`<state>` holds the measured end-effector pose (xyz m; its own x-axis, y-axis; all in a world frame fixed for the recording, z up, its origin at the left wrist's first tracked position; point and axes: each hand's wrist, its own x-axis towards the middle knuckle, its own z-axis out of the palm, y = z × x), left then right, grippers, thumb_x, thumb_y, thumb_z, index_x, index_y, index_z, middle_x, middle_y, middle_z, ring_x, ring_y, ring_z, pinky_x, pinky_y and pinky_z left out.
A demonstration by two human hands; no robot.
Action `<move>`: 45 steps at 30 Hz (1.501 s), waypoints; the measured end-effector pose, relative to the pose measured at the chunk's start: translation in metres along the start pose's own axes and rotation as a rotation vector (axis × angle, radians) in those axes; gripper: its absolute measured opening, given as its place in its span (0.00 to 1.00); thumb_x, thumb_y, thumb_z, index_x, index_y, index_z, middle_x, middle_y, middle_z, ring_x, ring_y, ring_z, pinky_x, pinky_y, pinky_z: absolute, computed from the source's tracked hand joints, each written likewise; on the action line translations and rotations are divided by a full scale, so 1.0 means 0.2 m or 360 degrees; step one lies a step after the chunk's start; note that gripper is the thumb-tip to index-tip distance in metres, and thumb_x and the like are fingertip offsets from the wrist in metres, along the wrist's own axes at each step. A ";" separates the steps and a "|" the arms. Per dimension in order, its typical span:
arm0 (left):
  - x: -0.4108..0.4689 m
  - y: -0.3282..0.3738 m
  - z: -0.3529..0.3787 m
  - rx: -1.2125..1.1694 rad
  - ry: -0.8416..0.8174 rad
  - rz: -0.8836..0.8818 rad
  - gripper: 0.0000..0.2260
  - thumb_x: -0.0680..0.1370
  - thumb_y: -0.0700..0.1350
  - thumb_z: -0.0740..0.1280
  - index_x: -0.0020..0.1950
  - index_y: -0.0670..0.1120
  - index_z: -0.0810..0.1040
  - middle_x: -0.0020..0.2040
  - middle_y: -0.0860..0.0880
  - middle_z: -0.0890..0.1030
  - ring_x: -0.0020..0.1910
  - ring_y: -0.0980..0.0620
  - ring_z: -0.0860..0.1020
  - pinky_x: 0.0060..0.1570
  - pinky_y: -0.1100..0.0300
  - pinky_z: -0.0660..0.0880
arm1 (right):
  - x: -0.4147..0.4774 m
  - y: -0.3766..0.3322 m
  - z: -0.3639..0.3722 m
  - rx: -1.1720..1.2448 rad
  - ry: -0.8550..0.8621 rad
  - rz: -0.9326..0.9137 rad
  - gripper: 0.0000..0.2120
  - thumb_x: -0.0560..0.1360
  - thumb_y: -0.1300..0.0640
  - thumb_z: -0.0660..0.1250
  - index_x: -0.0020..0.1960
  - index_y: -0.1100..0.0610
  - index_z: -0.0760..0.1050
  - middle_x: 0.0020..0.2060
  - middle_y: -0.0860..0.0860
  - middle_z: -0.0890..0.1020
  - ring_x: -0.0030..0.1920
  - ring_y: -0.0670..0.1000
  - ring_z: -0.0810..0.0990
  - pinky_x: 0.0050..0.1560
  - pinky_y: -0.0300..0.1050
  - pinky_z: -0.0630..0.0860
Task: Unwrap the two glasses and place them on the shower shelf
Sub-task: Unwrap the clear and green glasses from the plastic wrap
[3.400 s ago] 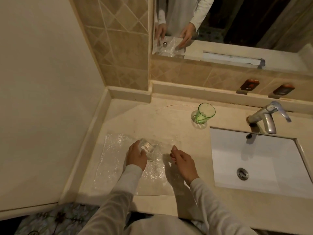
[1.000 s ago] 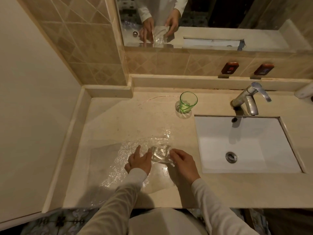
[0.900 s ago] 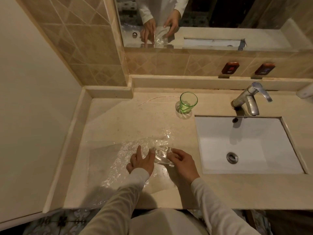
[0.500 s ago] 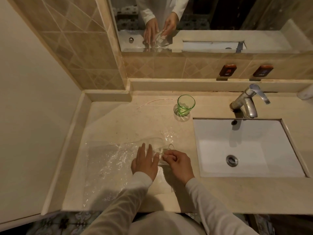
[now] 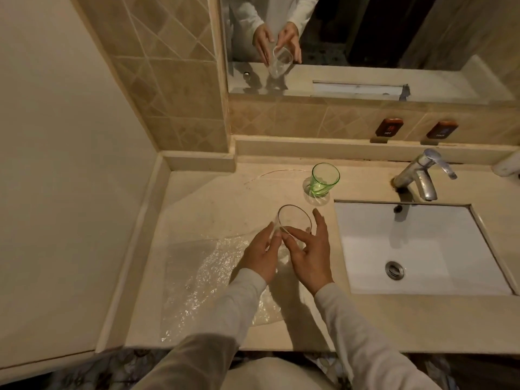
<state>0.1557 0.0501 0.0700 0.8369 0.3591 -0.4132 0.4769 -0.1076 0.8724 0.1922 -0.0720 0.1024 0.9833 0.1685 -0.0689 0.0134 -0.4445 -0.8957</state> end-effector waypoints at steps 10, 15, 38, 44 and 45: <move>0.09 0.16 -0.27 -0.0353 -0.0152 0.0034 0.22 0.80 0.60 0.60 0.75 0.61 0.65 0.73 0.51 0.70 0.67 0.52 0.72 0.67 0.50 0.71 | 0.14 -0.15 0.18 -0.0228 -0.0056 -0.0095 0.10 0.76 0.52 0.76 0.55 0.53 0.87 0.76 0.60 0.70 0.75 0.58 0.69 0.72 0.50 0.68; 0.23 0.27 -0.24 -0.0419 -0.0214 -0.0207 0.27 0.76 0.69 0.53 0.72 0.62 0.66 0.72 0.53 0.70 0.65 0.47 0.74 0.54 0.52 0.76 | 0.33 -0.17 0.15 -0.0402 -0.0122 -0.0047 0.08 0.72 0.54 0.79 0.48 0.56 0.87 0.73 0.59 0.72 0.74 0.58 0.70 0.66 0.39 0.61; 0.92 0.44 0.17 -0.0587 -0.0098 -0.0574 0.46 0.61 0.76 0.55 0.72 0.51 0.70 0.69 0.45 0.74 0.66 0.42 0.74 0.61 0.47 0.75 | 1.17 0.07 0.01 -0.1523 -0.0450 -0.0293 0.18 0.71 0.35 0.72 0.46 0.49 0.85 0.67 0.55 0.79 0.78 0.59 0.63 0.75 0.71 0.34; 0.95 0.42 0.18 -0.0725 -0.0070 -0.0550 0.25 0.77 0.70 0.53 0.62 0.56 0.76 0.61 0.53 0.79 0.57 0.53 0.79 0.45 0.57 0.77 | 1.21 0.07 0.01 -0.1480 -0.0494 -0.0325 0.17 0.72 0.36 0.71 0.45 0.49 0.85 0.60 0.53 0.82 0.78 0.59 0.64 0.75 0.72 0.33; 0.95 0.41 0.18 -0.0718 -0.0063 -0.0553 0.23 0.78 0.68 0.53 0.61 0.56 0.76 0.59 0.53 0.79 0.57 0.53 0.79 0.44 0.57 0.77 | 1.21 0.07 0.01 -0.1469 -0.0496 -0.0318 0.17 0.72 0.35 0.71 0.45 0.49 0.85 0.61 0.53 0.82 0.78 0.59 0.64 0.75 0.71 0.32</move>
<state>0.3641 0.0764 0.0539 0.6649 0.2664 -0.6978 0.5713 0.4206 0.7048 0.4293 -0.0352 0.0722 0.8577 0.4797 -0.1850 0.4398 -0.8709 -0.2193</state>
